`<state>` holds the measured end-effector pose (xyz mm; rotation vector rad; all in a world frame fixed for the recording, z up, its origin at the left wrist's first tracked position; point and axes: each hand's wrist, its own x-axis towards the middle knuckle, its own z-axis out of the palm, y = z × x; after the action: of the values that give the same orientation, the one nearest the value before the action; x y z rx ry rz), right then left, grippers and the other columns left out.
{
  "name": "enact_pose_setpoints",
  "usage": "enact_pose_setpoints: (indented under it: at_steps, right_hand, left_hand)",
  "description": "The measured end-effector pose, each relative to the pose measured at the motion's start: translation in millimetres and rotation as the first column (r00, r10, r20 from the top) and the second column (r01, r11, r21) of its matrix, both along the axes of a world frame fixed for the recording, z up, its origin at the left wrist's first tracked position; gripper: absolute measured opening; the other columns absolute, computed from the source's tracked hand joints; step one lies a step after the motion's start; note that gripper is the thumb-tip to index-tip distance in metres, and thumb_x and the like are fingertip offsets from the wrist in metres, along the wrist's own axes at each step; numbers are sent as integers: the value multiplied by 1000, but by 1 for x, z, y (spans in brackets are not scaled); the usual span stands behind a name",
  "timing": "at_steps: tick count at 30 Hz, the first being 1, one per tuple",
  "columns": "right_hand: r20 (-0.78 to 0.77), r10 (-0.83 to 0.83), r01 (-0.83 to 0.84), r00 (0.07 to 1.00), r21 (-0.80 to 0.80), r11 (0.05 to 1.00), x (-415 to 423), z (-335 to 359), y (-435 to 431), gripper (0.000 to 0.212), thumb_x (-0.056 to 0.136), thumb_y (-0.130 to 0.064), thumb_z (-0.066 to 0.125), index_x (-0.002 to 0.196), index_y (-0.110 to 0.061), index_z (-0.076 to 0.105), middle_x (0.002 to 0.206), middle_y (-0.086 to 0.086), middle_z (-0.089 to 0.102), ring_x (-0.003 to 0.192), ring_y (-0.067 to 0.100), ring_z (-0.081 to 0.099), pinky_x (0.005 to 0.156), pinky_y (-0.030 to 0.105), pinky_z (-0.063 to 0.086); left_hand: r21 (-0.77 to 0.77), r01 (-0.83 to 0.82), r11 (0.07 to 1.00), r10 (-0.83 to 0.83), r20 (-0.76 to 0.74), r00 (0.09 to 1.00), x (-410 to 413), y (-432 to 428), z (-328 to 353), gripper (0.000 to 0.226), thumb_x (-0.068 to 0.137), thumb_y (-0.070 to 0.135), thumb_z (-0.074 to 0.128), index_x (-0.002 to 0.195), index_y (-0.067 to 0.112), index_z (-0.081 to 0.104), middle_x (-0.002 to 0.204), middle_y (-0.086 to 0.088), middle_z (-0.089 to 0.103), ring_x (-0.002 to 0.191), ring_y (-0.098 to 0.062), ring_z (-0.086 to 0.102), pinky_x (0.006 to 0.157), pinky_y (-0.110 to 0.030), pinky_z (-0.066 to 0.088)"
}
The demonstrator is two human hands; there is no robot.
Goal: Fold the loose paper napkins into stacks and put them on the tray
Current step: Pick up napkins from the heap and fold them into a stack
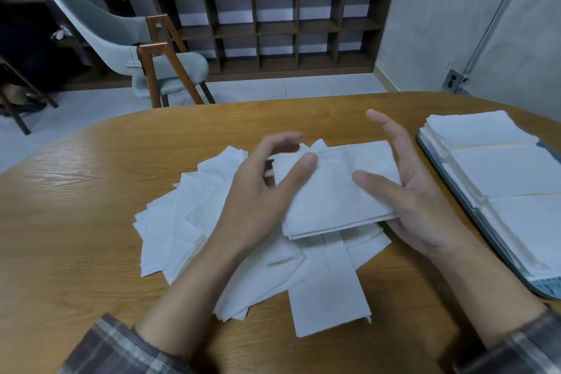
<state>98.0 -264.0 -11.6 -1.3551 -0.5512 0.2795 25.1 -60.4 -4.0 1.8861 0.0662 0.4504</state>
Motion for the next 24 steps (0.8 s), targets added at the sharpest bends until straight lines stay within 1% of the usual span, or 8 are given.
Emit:
enact_pose_setpoints:
  at_steps: [3,5,8,12,16,18,21,24]
  right_hand:
    - [41,-36,38,999,-56,998,1,-3,1,71,97,-2,66,148,-46,44,107,-8,75,95,18,74,75,32,61]
    - [68,-68,76,995,-121,990,1,-5,1,67,97,-7,69,145,-49,48,108,-4,75,96,18,74,75,32,61]
    - [65,-39,48,997,-144,988,0,-4,-1,52,93,-15,73,136,-43,62,115,-8,74,105,17,73,79,29,60]
    - [131,-45,78,990,-255,964,1,-5,-2,23,94,-13,74,112,-25,82,118,-13,78,116,5,69,92,20,55]
    - [151,-197,232,969,-273,934,7,-8,-4,23,95,-12,75,110,-29,82,115,-20,77,117,-4,66,99,16,51]
    - [180,-261,304,948,-279,911,10,-11,-6,25,95,-12,76,108,-32,82,115,-23,77,117,-5,65,96,13,48]
    - [187,-296,337,937,-261,904,12,-13,-6,29,94,-8,76,109,-33,81,114,-24,77,113,-8,65,87,3,46]
    - [188,-317,358,930,-260,897,12,-15,-6,31,94,-7,75,109,-34,81,113,-26,76,112,-11,64,85,1,45]
  left_hand:
    - [-186,128,974,-146,-88,985,-3,1,5,42,90,42,74,130,39,64,94,30,72,83,7,68,71,-11,51]
    - [-150,114,982,-128,-88,988,-3,1,2,51,88,28,84,131,43,62,109,17,75,93,-3,73,75,-22,58]
    - [-25,49,998,-50,-49,998,0,5,-5,54,91,21,83,133,44,59,124,17,69,103,-10,71,82,-34,61]
    - [-3,81,997,-81,17,997,2,5,-9,53,96,16,77,138,40,56,122,15,69,102,-9,70,77,-27,59]
    - [358,-21,934,-44,171,984,3,1,-17,51,95,10,74,140,28,57,137,12,54,129,-7,54,98,-26,53]
    - [479,32,877,-146,203,968,3,-2,-20,39,91,4,74,125,21,66,131,6,55,127,-11,55,103,-28,49]
    - [555,198,808,-317,127,940,-1,-9,-23,21,88,4,73,101,21,74,111,9,64,107,-13,62,92,-36,52]
    - [603,413,683,-434,-120,893,-5,-14,-24,19,91,18,73,105,30,77,115,17,66,114,-7,56,98,-36,47]
